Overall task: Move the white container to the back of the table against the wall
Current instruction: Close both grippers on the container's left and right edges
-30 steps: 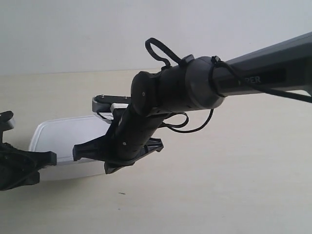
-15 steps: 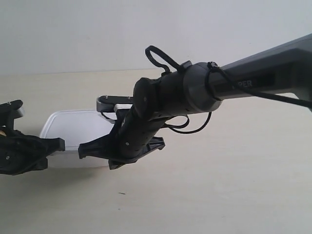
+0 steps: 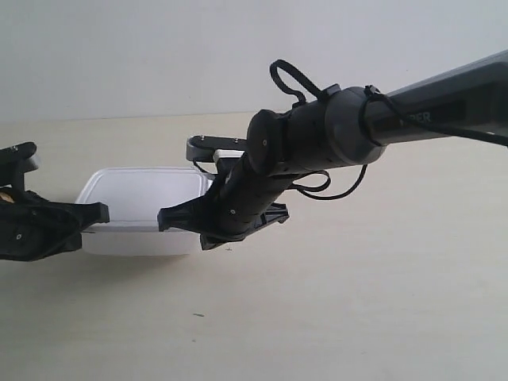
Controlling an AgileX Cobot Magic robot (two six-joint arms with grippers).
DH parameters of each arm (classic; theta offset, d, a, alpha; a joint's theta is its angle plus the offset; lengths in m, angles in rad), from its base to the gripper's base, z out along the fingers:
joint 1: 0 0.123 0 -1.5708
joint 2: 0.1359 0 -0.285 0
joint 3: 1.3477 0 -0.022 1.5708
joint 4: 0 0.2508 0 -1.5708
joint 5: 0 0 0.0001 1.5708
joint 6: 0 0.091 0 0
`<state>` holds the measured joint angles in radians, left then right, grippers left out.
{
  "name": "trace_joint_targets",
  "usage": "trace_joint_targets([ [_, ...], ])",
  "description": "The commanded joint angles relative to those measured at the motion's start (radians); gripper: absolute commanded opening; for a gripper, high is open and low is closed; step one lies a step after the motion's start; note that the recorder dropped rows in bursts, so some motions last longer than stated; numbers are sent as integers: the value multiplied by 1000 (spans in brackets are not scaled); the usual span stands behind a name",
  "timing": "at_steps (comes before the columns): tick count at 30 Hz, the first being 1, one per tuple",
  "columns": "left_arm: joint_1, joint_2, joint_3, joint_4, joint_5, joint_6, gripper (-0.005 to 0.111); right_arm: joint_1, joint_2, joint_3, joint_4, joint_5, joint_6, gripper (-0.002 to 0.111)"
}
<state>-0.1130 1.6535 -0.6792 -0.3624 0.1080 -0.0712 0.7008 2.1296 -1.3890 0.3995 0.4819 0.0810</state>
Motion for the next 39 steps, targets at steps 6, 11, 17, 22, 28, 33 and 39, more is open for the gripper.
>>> trace_joint_targets([
  [6, -9, 60, -64, -7, 32, -7, 0, -6, 1, -6, 10, -40, -11, 0],
  [11, -9, 79, -65, -7, 14, -4, 0, -6, 16, -10, 12, -59, -11, 0],
  [17, -9, 80, -65, -7, -16, -4, 0, -6, 53, -67, 9, -47, -11, 0],
  [22, -24, 80, -65, -7, -81, 4, 0, -6, 53, -96, 2, -47, -8, 0],
  [28, -26, 106, -99, -7, -86, 4, 0, -11, 58, -96, 2, -56, -9, 0],
  [33, -28, 142, -134, -7, -80, 4, 0, -25, 68, -96, -2, -65, -9, 0],
  [39, -28, 153, -159, -7, -80, 4, 0, -45, 70, -96, -15, -95, -9, 0],
])
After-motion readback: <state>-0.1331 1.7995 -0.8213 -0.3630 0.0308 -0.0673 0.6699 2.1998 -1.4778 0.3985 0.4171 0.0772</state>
